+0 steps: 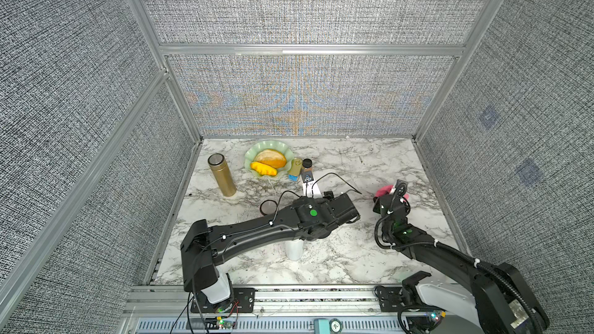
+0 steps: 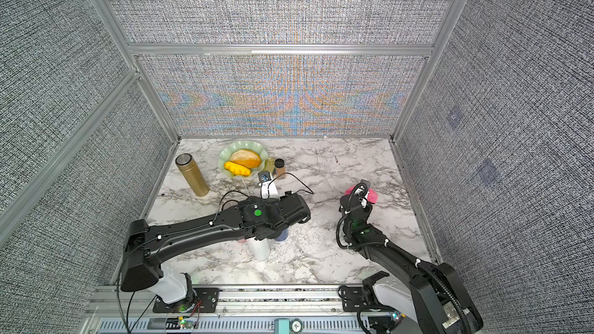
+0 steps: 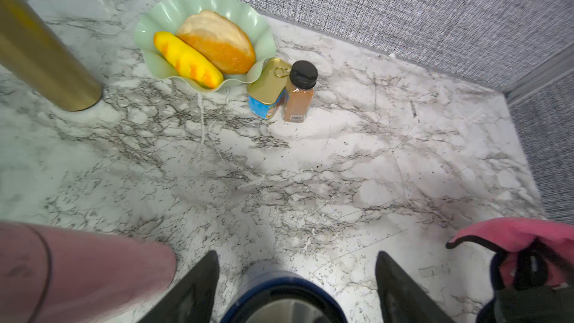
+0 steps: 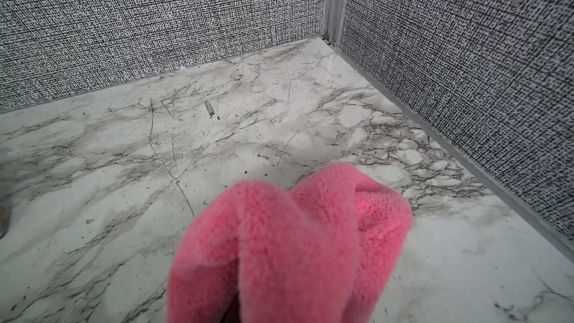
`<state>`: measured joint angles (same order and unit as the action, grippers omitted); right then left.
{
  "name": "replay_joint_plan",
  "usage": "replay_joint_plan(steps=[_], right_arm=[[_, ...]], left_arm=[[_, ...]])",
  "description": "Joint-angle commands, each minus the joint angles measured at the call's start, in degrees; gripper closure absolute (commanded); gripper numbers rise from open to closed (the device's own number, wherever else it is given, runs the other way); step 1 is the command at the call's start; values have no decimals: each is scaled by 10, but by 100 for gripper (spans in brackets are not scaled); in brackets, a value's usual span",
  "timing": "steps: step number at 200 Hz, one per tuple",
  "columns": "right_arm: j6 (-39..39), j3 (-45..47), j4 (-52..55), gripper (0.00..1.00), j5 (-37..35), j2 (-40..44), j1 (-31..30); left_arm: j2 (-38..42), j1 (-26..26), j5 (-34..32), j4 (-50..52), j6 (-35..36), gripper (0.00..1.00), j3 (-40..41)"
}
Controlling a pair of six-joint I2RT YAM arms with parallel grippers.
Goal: Wipe the surface of the thermos
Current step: Pick up the thermos from the center of the board.
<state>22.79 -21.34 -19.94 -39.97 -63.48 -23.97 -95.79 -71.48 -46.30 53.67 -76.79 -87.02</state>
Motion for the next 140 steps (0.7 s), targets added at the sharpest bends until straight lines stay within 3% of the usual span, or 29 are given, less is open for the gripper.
replay_joint_plan(steps=[1,37,74,140], right_arm=[[2,-4,-10,100,-1,0,0],[1,-3,-11,100,-1,0,0],[2,-1,-11,100,-1,3,0],[2,-1,-11,100,-1,5,0]], left_arm=[[-35,0,2,116,-68,20,-40],[-112,0,-10,276,-153,16,-153],[-139,1,-7,277,-143,15,-189],[-144,0,-3,257,-140,11,-179]])
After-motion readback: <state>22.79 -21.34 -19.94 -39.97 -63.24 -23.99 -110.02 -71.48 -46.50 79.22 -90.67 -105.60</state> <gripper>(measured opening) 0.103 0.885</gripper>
